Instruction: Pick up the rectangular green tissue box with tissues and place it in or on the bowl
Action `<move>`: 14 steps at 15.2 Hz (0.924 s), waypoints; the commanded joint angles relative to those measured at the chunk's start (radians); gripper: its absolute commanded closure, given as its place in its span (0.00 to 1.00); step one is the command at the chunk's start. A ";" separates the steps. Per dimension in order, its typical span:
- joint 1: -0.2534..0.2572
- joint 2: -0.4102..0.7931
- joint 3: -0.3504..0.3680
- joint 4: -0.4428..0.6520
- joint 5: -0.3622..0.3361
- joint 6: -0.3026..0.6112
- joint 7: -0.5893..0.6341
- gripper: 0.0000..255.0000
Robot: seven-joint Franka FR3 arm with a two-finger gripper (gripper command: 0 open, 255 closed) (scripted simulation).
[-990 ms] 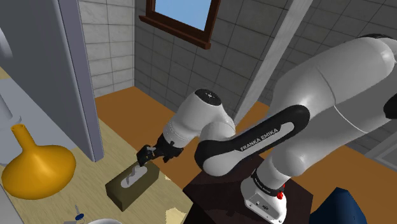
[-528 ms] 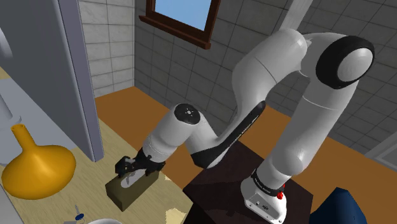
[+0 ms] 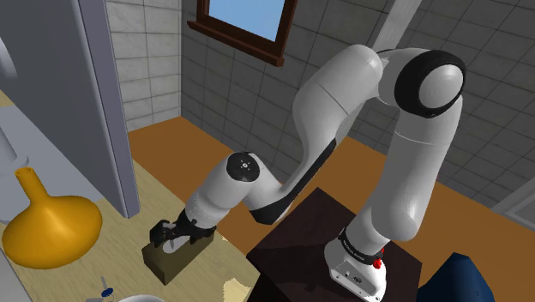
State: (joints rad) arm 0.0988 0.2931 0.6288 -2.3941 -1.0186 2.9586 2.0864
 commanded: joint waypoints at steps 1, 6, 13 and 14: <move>0.004 0.003 -0.005 0.002 -0.008 0.001 0.006 0.00; 0.004 0.003 -0.005 0.002 -0.007 0.001 0.006 1.00; 0.003 0.005 -0.002 0.005 -0.003 -0.002 0.002 1.00; 0.005 0.006 -0.005 0.006 -0.007 -0.002 0.005 1.00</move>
State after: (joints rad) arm 0.1032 0.2978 0.6247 -2.3852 -1.0243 2.9577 2.0906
